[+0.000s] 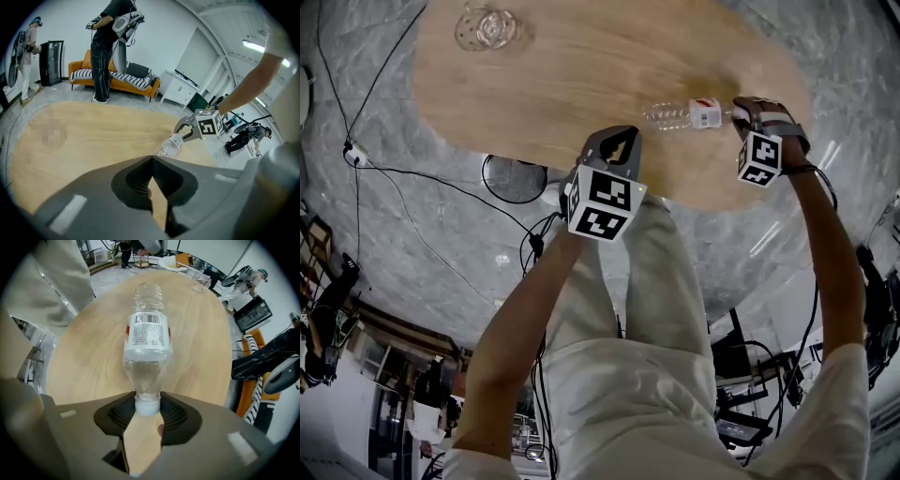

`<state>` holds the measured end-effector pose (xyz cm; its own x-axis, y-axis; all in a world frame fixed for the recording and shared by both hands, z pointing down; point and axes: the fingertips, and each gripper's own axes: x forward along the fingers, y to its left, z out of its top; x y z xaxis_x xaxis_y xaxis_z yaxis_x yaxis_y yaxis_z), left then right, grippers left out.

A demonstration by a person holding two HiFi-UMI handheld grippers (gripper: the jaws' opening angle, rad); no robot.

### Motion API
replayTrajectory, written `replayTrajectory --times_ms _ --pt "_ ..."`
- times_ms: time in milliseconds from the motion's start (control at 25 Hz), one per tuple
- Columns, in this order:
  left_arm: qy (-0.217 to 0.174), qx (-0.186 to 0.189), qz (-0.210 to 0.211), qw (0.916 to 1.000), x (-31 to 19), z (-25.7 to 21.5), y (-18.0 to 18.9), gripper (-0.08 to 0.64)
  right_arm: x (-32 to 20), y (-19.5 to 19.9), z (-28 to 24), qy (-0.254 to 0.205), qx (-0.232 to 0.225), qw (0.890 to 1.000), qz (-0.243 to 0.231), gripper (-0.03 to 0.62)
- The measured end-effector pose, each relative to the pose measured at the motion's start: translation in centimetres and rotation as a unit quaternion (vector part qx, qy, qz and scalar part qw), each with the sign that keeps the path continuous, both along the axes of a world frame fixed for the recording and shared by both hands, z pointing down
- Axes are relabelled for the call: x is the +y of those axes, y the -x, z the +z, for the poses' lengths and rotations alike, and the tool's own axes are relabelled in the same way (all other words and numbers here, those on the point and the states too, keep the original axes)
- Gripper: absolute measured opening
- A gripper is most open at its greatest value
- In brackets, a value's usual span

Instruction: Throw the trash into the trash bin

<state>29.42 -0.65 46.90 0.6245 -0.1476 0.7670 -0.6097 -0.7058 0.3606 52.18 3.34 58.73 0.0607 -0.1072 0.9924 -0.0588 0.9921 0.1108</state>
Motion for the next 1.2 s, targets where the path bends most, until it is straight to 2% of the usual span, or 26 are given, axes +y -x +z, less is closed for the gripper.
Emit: replayTrajectory --times_ms 320,440,680,920,1080,1200 --pt "-0.002 0.001 -0.007 1.0 0.3 -0.5 0.2 0.001 -0.2 1.0 -1.4 -0.001 -0.026 0.999 0.032 0.178" --pt "-0.004 0.003 -0.012 0.9999 0.4 -1.0 0.2 0.001 -0.2 2.2 -2.5 -0.001 -0.047 0.998 0.048 0.179" --pt "-0.011 0.001 -0.036 0.9993 0.6 -1.6 1.2 0.001 0.2 5.6 -3.6 0.004 -0.076 0.996 0.051 0.181" --pt "-0.018 -0.003 -0.064 0.9978 0.7 -2.5 5.6 0.001 0.2 11.3 -4.3 0.013 -0.079 0.996 0.048 0.181" --pt "-0.017 0.002 -0.118 0.9929 1.3 -3.5 7.5 0.001 1.0 14.4 -5.2 0.016 -0.086 0.995 0.051 0.181" --pt "-0.018 0.006 -0.143 0.9895 2.1 -3.3 10.4 0.001 1.8 18.3 -4.9 0.022 -0.091 0.995 0.046 0.181"
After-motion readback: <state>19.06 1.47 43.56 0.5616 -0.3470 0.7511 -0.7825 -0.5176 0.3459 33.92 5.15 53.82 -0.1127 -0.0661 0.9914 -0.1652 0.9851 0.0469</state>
